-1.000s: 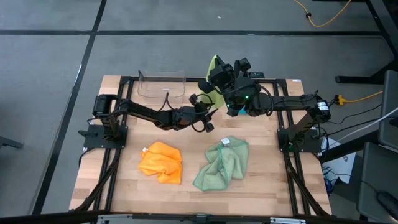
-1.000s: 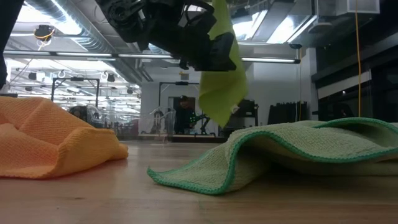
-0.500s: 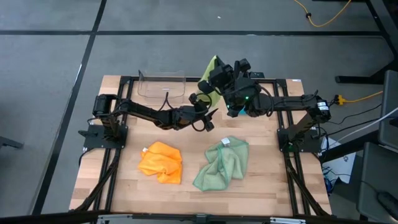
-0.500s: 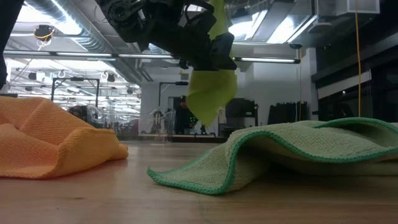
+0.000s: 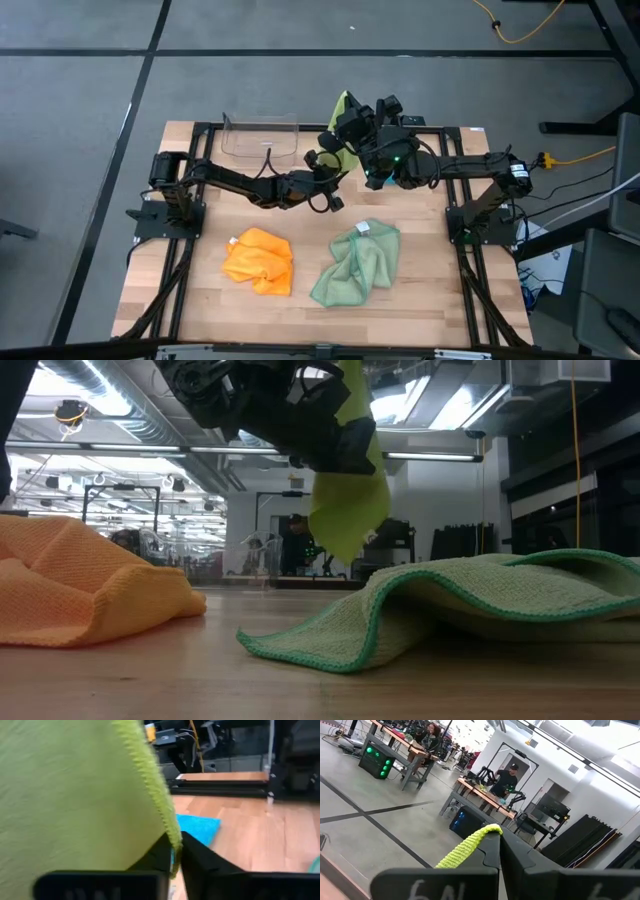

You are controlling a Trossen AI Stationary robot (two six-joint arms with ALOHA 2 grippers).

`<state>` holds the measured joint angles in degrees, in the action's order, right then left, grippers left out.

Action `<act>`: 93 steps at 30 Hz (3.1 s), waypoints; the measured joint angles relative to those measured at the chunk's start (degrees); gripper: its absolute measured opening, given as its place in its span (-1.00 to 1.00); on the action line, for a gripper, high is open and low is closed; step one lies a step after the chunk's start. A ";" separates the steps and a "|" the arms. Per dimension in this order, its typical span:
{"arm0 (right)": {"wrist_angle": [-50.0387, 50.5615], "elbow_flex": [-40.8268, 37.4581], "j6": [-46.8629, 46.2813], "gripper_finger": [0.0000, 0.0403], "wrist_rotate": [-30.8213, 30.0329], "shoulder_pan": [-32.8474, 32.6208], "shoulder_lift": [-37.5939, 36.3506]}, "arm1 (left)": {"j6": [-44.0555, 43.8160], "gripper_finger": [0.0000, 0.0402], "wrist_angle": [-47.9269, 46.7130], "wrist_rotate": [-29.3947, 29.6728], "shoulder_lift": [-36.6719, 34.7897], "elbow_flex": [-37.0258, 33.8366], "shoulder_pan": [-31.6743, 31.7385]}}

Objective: Fold microfiber towels
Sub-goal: Fold the light green towel

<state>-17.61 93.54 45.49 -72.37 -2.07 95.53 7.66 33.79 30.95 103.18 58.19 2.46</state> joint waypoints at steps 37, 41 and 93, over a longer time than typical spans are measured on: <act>63.09 -0.04 -29.13 -0.99 28.33 0.32 -0.66 | -13.60 -1.00 -65.81 14.61 -48.74 -0.02 -4.64; 70.54 -0.04 -33.06 -0.99 35.91 1.98 -0.70 | -13.60 -1.00 -66.55 12.93 -48.24 -0.01 -4.60; 62.87 -29.23 -52.58 -0.99 68.79 -6.54 -4.70 | -54.23 -1.00 -77.29 -14.40 -19.18 0.90 -28.04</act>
<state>45.26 64.31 -7.09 -3.58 -8.61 90.83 -46.57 -43.51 16.55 84.00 59.09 -25.57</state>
